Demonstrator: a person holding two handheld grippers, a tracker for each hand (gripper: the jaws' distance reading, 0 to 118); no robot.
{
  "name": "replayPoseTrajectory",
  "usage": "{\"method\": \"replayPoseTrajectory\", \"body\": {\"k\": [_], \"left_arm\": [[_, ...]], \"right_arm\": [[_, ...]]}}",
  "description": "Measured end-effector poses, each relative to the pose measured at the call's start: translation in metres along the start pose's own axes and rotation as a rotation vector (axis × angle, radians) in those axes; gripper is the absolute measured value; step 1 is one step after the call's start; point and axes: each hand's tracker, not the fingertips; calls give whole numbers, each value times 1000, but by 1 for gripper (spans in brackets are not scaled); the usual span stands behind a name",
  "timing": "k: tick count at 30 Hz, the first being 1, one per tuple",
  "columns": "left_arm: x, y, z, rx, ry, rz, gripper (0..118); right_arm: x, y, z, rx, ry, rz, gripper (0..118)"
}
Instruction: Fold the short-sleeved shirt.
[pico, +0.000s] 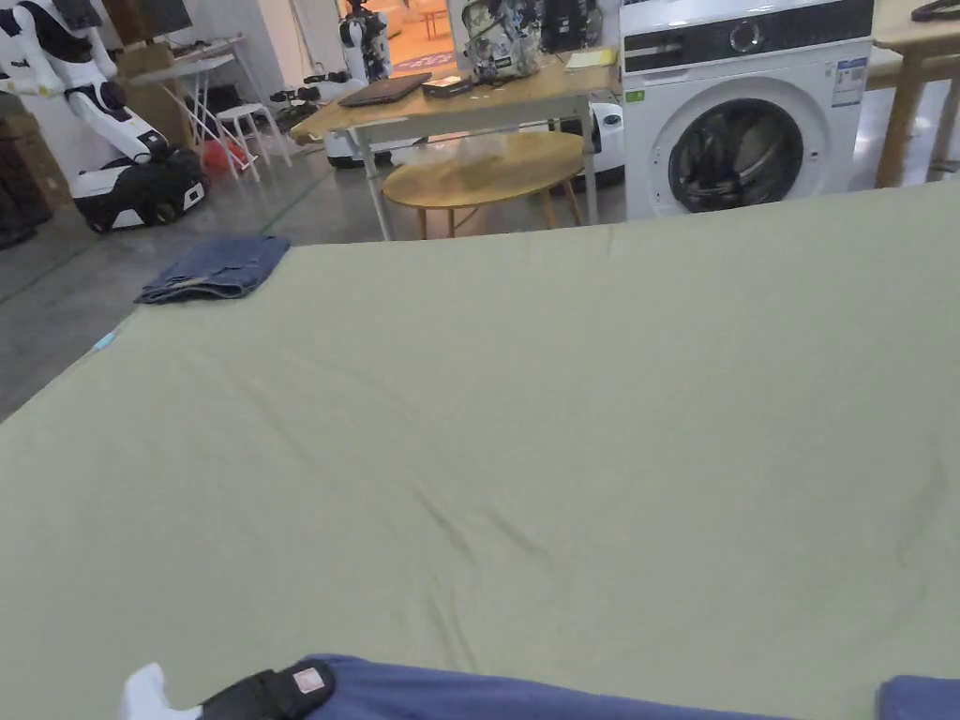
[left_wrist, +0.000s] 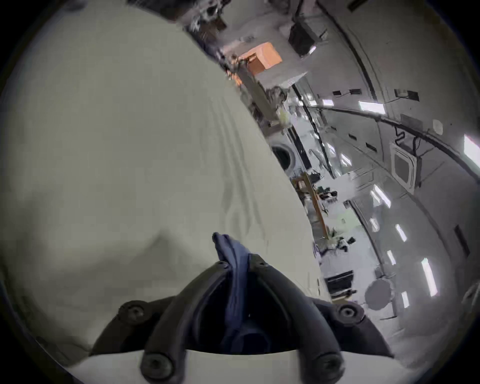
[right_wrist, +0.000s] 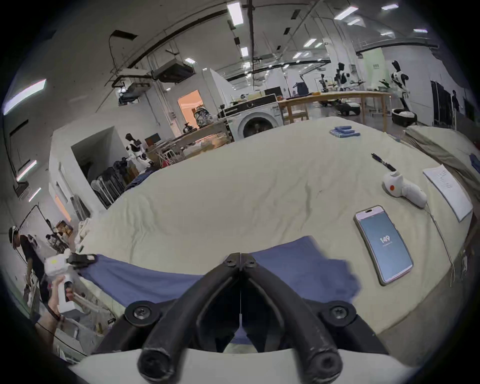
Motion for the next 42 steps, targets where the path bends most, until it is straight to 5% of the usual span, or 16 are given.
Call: {"method": "replayPoseTrajectory", "body": {"k": [4, 6, 9, 14, 16, 17, 19, 21, 24, 29, 32, 35, 36, 39, 42], "left_arm": [[59, 24, 25, 8, 130, -329, 4], [89, 4, 15, -23, 81, -415, 4], [117, -56, -33, -143, -27, -394, 4], [145, -164, -130, -393, 27, -509, 4], [148, -187, -146, -427, -90, -508, 5], [155, -192, -148, -429, -146, -486, 15], [169, -191, -141, -426, -249, -480, 77], [176, -180, -130, -381, -273, -472, 66], [169, -168, -119, -328, -126, -467, 0], [144, -205, -154, -514, -124, -427, 0], [136, -243, -183, -643, -3, -526, 0], [131, -237, -168, -516, -95, -494, 0], [132, -228, -155, -470, -88, -476, 4], [121, -181, -111, -405, -159, -390, 81], [93, -129, -68, -319, -56, -337, 87]], "right_arm": [[10, -5, 3, 3, -22, -44, 0], [13, -9, 3, 7, -31, -78, 0], [13, -14, 3, 8, -18, -116, 0], [4, -18, 6, 3, -4, -102, 0], [1, -19, 9, 6, -4, -92, 0], [1, -20, 9, 7, -4, -90, 0], [-1, -22, 11, 7, -7, -84, 0], [3, -26, 12, 6, 4, -84, 0], [5, -32, 14, 8, 27, -89, 0], [4, -38, 13, -9, 28, -91, 0], [0, -40, 12, -19, 20, -80, 0], [-1, -42, 10, -30, 34, -90, 0], [-1, -44, 8, -34, 37, -87, 0], [1, -45, 4, -53, 43, -93, 0], [4, -47, 4, -69, 53, -81, 0]]}}
